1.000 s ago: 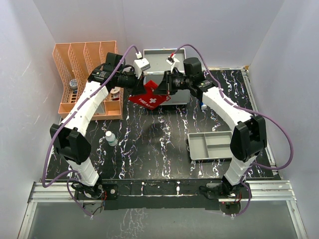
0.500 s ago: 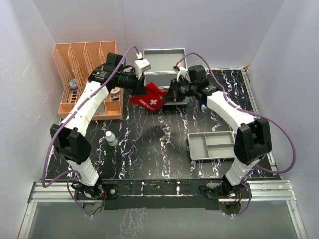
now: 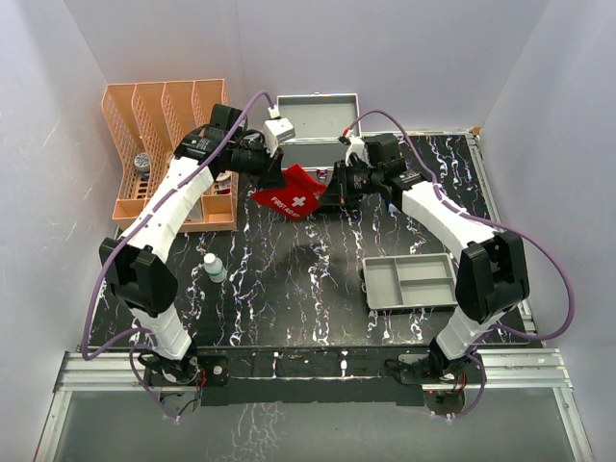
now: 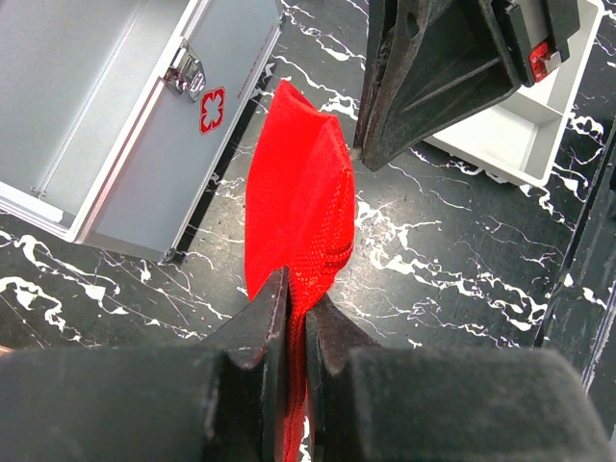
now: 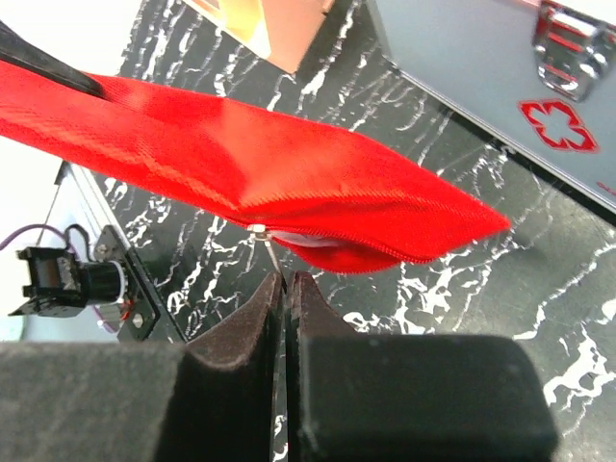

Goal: Organize the medicine kit
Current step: Zip the medicine pouch.

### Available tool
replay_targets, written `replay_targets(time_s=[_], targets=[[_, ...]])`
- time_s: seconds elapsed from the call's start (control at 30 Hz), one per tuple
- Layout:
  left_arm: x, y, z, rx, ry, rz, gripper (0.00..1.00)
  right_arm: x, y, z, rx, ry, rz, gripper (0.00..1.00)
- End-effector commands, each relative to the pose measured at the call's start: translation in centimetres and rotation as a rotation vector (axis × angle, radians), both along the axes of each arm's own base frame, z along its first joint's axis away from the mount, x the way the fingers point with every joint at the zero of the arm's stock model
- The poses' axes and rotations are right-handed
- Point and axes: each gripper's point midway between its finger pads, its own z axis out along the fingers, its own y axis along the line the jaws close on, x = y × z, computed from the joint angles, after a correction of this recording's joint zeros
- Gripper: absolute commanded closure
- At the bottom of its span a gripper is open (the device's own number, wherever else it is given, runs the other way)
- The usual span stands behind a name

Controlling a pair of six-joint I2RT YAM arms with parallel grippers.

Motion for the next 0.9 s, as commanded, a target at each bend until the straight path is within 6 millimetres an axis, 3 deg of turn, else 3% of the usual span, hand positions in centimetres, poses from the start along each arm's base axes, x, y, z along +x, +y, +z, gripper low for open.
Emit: replay_targets(time_s=[0.0,0.53,0.77,0.87], targets=[[1.2,1.3,3.7,-0.032,-0.118,0.037,1.0,-0.3,-5.4,-5.8,-0.222,0.137,-0.147,1.0],[0.9,1.2,4.0,-0.039,-0.118,0.033,1.0,-0.2,-7.1,-10.0,-0.346,0.264,-0.229,1.0],[0.9,1.2,3.7,-0.037,-0.109,0.032,1.0,1.7,-5.5,-6.1,-0.247,0.18,-0.22,1.0],[1.1,1.0,3.8,-0.047,-0.108,0.03,1.0,1.9,-5.8,-6.6,-0.271,0.181,-0.224,1.0]])
